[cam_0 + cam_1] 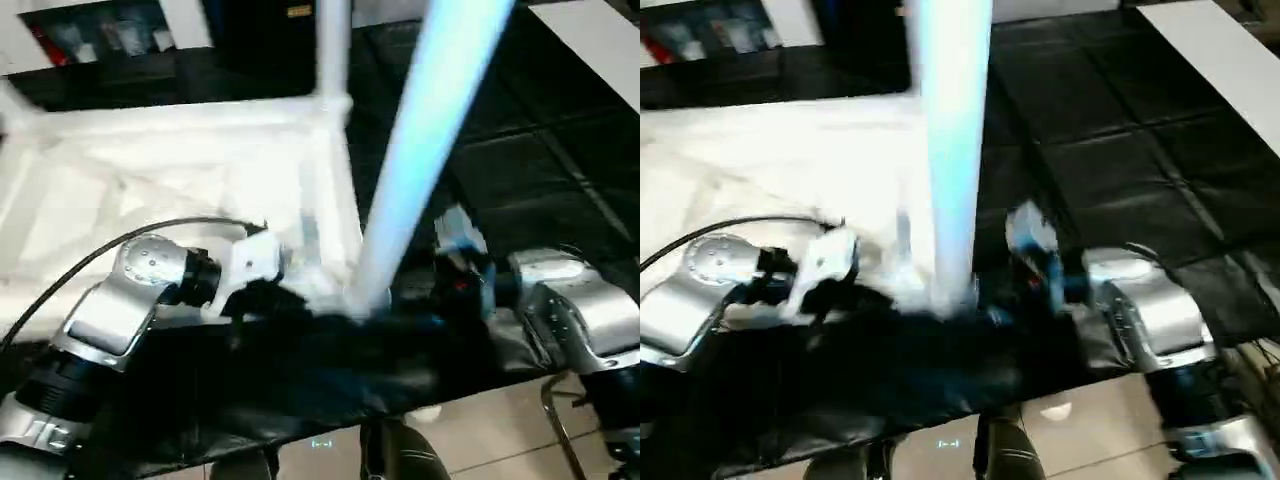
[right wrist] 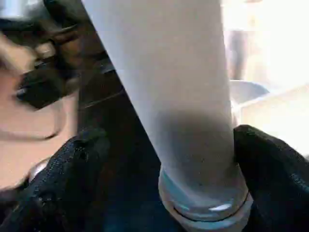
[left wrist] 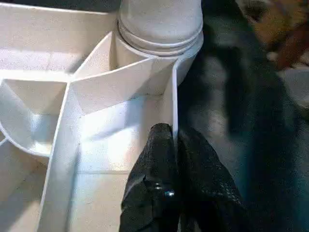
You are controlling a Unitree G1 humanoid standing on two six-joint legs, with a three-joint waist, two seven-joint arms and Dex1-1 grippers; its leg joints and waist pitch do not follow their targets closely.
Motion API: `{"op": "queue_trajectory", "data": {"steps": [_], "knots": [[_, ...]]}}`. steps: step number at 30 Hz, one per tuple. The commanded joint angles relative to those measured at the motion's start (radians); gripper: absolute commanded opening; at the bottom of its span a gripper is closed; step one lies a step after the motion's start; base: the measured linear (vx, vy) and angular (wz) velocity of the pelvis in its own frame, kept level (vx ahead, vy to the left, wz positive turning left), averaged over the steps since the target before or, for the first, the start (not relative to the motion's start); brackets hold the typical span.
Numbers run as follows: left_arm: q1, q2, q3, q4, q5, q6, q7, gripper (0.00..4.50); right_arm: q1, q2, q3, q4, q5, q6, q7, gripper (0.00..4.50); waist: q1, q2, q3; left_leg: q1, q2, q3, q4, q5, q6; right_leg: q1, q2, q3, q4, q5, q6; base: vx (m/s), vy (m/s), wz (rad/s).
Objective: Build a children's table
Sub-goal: Rotate leg to tighten
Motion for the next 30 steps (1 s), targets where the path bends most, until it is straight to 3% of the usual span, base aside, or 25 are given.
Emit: {"op": "queue_trajectory", "data": {"steps": [1, 3, 8, 13, 18, 23, 26, 30], "knots": [[0.001, 0.004, -0.072, 0.008, -0.008, -0.025, -0.082, 0.0, -0.005, -0.006, 0.037, 0.002, 0.023, -0.011, 0.064, 4.06, -0.003, -0.012, -0.085, 0.018, 0.048, -0.004, -0.047, -0.069, 0.173, 0.074, -0.066, 0.055, -0.044, -0.164, -0.287, 0.0, 0.0, 0.0], [-0.004, 0.008, -0.084, 0.011, -0.009, -0.039, -0.106, 0.0, -0.009, -0.009, 0.049, 0.005, 0.032, 0.001, 0.086, 3.72, 0.001, -0.012, -0.087, 0.019, 0.047, -0.004, -0.047, -0.067, 0.167, 0.073, -0.065, 0.055, -0.043, -0.166, -0.289, 0.0, 0.0, 0.0], [-0.025, 0.008, -0.103, 0.032, 0.002, -0.062, -0.129, 0.0, -0.019, -0.018, 0.076, 0.016, 0.036, 0.009, 0.136, 3.28, 0.005, -0.02, -0.087, 0.017, 0.046, -0.004, -0.046, -0.083, 0.153, 0.074, -0.065, 0.056, -0.045, -0.208, -0.277, 0.0, 0.0, 0.0], [-0.035, 0.004, -0.102, 0.049, 0.008, -0.073, -0.133, 0.0, -0.025, -0.022, 0.086, 0.018, 0.041, 0.019, 0.161, 2.86, 0.009, -0.02, -0.088, 0.018, 0.047, -0.004, -0.046, -0.086, 0.141, 0.072, -0.066, 0.057, -0.046, -0.226, -0.269, 0.0, 0.0, 0.0], [-0.037, 0.006, -0.098, 0.065, 0.009, -0.086, -0.129, 0.0, -0.027, -0.024, 0.091, 0.017, 0.057, 0.033, 0.169, 2.49, 0.01, -0.023, -0.089, 0.016, 0.044, -0.003, -0.045, -0.082, 0.14, 0.073, -0.065, 0.057, -0.046, -0.225, -0.264, 0.0, 0.0, 0.0], [-0.028, 0.004, -0.088, 0.064, 0.01, -0.066, -0.103, 0.0, -0.016, -0.007, 0.078, -0.008, 0.085, 0.082, 0.132, 2.41, 0.01, -0.025, -0.087, 0.016, 0.044, -0.004, -0.045, -0.089, 0.138, 0.072, -0.065, 0.057, -0.048, -0.247, -0.258, 0.0, 0.0, 0.0], [-0.019, -0.021, -0.056, 0.048, -0.003, -0.003, -0.033, 0.0, 0.004, 0.025, 0.06, -0.044, 0.085, 0.119, 0.04, 2.39, 0.01, -0.026, -0.083, 0.014, 0.043, -0.005, -0.047, -0.118, 0.115, 0.071, -0.067, 0.057, -0.055, -0.32, -0.236, 0.0, 0.0, 0.0], [-0.012, -0.084, -0.003, 0.016, -0.022, 0.104, 0.099, 0.0, 0.018, 0.108, 0.04, -0.056, 0.017, 0.117, -0.165, 2.36, 0.0, -0.028, -0.077, 0.011, 0.036, -0.01, -0.052, -0.159, 0.071, 0.07, -0.068, 0.053, -0.07, -0.454, -0.185, 0.0, 0.0, 0.0]]}}
